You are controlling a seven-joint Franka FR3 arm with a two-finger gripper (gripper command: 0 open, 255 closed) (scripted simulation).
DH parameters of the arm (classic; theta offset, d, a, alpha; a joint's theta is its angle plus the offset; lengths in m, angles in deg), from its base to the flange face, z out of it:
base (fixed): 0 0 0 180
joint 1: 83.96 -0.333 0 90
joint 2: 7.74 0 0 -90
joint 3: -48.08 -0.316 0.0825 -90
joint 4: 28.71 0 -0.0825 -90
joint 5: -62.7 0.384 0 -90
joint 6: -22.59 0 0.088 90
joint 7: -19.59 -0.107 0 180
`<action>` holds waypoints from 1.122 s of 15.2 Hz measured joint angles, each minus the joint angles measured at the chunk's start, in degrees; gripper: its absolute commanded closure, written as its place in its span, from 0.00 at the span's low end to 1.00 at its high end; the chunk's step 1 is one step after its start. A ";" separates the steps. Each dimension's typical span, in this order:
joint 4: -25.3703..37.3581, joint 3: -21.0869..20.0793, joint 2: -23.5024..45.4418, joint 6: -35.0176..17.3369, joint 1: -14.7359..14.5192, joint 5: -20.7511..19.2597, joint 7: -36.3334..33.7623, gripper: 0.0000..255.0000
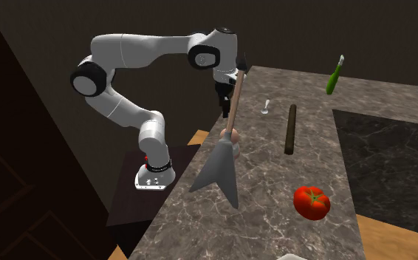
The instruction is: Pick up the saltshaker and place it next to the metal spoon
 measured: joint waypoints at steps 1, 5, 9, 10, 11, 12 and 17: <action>0.00 0.00 0.00 0.00 0.00 0.00 0.00 0.00; 4.43 4.99 2.44 3.61 1.02 -0.41 4.33 0.00; 11.68 11.57 7.13 8.61 1.88 -0.57 10.19 0.00; 13.18 13.13 8.05 9.87 2.10 -0.54 11.61 0.00; 14.95 14.60 9.13 11.28 2.23 -0.39 12.91 0.00; 17.14 16.46 10.85 12.55 2.33 -0.30 14.61 0.00; 28.25 25.28 19.97 19.24 2.51 1.54 22.85 0.00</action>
